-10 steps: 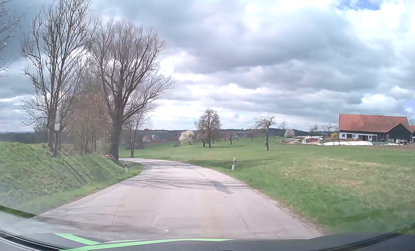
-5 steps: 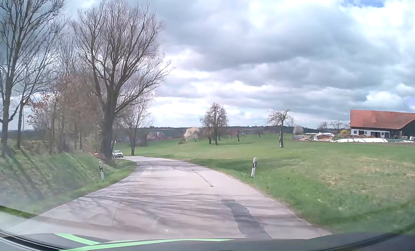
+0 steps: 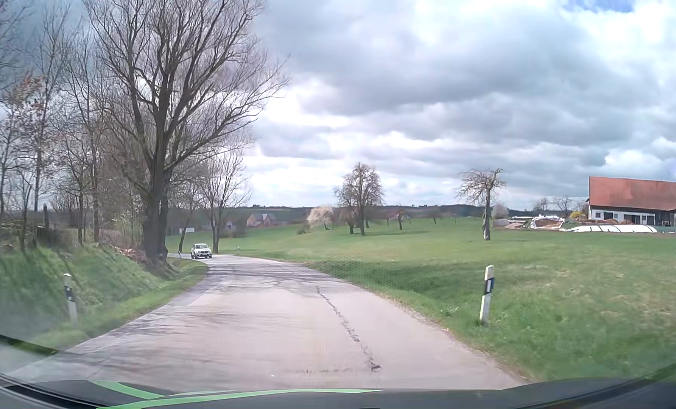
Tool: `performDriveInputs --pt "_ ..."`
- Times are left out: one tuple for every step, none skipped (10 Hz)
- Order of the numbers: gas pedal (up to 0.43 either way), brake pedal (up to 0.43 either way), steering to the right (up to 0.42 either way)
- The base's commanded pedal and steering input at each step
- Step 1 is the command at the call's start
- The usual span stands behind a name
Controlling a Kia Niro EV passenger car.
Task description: Follow the waypoints while adhering to traffic rules and regulations
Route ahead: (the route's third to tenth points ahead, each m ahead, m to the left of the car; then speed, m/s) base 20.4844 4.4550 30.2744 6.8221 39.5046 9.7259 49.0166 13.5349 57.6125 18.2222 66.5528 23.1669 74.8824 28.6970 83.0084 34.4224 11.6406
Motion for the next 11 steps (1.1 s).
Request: performDriveInputs --pt "0.000 0.000 -0.007" --pt "0.000 0.000 -0.015" --pt "0.000 0.000 -0.025" --pt "0.000 0.000 -0.031" --pt "0.000 0.000 -0.034" --pt "0.000 0.000 -0.033" --pt "0.000 0.000 -0.034" --pt "0.000 0.000 -0.034" --pt "0.000 0.000 -0.036" --pt "0.000 0.000 -0.042" --pt "0.000 0.000 -0.049"
